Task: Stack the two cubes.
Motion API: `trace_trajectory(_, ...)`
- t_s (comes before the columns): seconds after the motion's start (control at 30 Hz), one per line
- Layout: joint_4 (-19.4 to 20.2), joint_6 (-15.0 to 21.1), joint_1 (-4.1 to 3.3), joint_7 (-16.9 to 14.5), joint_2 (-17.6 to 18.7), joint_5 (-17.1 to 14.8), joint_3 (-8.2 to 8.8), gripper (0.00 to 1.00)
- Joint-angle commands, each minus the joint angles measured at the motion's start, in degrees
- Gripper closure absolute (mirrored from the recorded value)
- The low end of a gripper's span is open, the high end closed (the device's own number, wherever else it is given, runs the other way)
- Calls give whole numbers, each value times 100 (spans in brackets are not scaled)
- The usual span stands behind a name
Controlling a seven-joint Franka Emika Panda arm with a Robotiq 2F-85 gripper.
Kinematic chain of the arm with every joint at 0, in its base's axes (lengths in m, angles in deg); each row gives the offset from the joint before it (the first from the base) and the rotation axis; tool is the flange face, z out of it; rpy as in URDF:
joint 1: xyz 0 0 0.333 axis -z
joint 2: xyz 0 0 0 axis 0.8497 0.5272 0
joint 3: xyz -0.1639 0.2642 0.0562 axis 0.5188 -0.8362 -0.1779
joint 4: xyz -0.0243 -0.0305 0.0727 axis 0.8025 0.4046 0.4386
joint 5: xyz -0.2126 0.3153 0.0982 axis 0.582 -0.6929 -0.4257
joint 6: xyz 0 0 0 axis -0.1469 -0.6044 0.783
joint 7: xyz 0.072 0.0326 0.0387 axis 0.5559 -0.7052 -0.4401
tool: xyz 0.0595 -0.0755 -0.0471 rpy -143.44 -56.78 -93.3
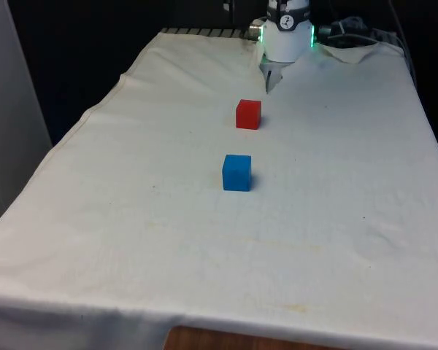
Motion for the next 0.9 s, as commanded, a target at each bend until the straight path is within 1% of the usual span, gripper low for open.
trace_trajectory(0.0,17,46,0,0,23,0,17,0)
trace_trajectory(0.03,63,155,-6,-23,40,-40,52,0)
trace_trajectory(0.27,172,424,-6,-23,201,-52,155,0)
trace_trajectory(0.3,143,338,0,0,189,-17,132,0)
trace_trajectory(0.33,212,521,-11,-23,258,-63,183,0)
trace_trajectory(0.5,264,773,-23,-6,447,-109,201,0)
trace_trajectory(0.6,269,963,-23,-6,659,-166,201,0)
trace_trajectory(0.63,252,808,0,6,550,-103,183,0)
trace_trajectory(0.67,275,1014,-23,-6,716,-183,206,0)
trace_trajectory(0.83,275,1266,-29,-17,1003,-258,201,0)
trace_trajectory(0.87,286,1375,-29,-23,1123,-292,201,0)
